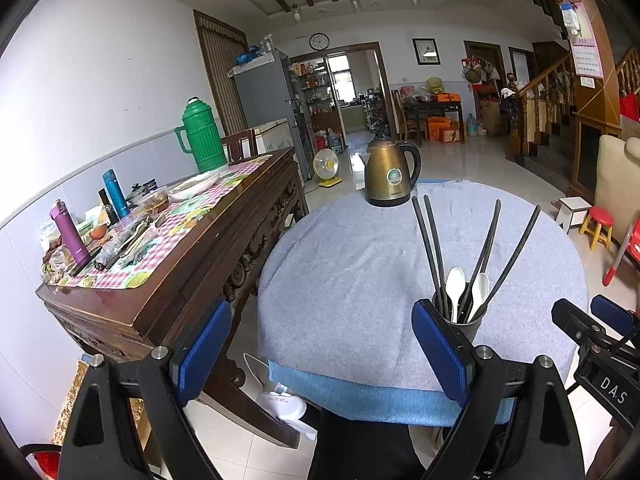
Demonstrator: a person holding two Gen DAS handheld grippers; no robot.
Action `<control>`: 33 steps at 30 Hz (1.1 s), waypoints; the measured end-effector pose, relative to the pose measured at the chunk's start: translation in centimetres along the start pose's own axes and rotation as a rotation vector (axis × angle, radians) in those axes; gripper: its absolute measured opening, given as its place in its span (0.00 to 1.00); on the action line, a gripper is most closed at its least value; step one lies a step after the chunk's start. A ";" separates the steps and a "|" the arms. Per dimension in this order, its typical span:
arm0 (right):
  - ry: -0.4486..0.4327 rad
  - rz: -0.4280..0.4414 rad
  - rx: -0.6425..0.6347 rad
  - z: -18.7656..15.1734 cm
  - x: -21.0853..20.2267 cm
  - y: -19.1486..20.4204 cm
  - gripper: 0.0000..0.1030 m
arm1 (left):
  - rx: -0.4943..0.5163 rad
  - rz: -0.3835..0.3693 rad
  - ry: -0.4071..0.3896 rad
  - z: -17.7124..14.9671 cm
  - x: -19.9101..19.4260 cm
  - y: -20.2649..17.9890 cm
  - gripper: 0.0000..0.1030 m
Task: Organize utensils
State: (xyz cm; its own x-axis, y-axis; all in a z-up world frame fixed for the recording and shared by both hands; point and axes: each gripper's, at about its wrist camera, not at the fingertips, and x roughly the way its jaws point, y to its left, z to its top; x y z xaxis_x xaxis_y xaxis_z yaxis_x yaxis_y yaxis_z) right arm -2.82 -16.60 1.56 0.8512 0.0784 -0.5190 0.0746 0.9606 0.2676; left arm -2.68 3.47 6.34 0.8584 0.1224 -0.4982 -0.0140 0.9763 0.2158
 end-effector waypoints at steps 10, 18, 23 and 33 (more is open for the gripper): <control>0.008 -0.001 -0.007 -0.4 0.3 0.1 0.69 | -0.011 -0.005 0.010 -0.3 0.4 0.4 0.89; 0.016 0.000 -0.026 -0.6 0.4 0.6 0.69 | -0.027 -0.007 0.015 -0.5 1.0 0.9 0.89; 0.013 -0.007 -0.041 -0.3 0.7 1.0 0.69 | -0.040 -0.017 0.023 -0.4 1.7 1.1 0.89; -0.011 -0.023 -0.050 1.0 1.2 0.5 0.69 | -0.063 -0.017 0.052 -0.2 3.4 0.8 0.89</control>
State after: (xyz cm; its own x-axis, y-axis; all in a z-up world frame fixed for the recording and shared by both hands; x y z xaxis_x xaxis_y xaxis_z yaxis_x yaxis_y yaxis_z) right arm -1.30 -16.32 1.85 0.8553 0.0538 -0.5153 0.0682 0.9742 0.2149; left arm 0.11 4.74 4.66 0.8312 0.1133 -0.5443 -0.0333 0.9874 0.1548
